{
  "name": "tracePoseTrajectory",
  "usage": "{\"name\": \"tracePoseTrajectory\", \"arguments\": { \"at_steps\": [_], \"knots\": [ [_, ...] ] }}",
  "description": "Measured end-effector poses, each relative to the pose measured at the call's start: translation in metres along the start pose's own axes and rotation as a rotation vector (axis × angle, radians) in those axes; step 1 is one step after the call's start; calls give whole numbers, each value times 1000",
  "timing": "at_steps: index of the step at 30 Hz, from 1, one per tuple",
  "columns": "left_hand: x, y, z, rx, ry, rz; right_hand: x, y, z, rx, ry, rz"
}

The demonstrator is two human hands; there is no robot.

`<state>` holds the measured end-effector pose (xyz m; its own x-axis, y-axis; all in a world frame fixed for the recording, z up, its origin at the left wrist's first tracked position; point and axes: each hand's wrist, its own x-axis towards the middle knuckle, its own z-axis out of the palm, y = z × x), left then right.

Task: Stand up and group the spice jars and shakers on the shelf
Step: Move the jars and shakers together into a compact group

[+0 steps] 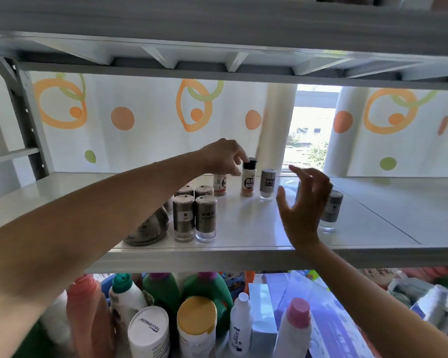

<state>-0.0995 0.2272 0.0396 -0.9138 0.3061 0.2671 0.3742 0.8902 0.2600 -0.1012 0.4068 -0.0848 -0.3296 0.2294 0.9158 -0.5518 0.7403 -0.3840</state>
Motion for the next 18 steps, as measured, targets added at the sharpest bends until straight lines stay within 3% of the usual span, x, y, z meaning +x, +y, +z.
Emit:
{"name": "tracePoseTrajectory", "arguments": {
  "at_steps": [2, 4, 7, 10, 18],
  "knots": [
    [13, 19, 13, 7, 14, 69, 8, 18, -18, 13, 181, 91],
    [25, 41, 28, 17, 18, 144, 13, 37, -31, 17, 242, 205],
    [40, 73, 47, 17, 13, 237, 14, 60, -47, 82, 87, 444],
    [52, 96, 63, 19, -26, 319, 10, 73, -61, 194, -127, 570],
    [56, 106, 78, 41, -110, 384, 6, 66, -67, 145, -374, 510]
  ]
}}
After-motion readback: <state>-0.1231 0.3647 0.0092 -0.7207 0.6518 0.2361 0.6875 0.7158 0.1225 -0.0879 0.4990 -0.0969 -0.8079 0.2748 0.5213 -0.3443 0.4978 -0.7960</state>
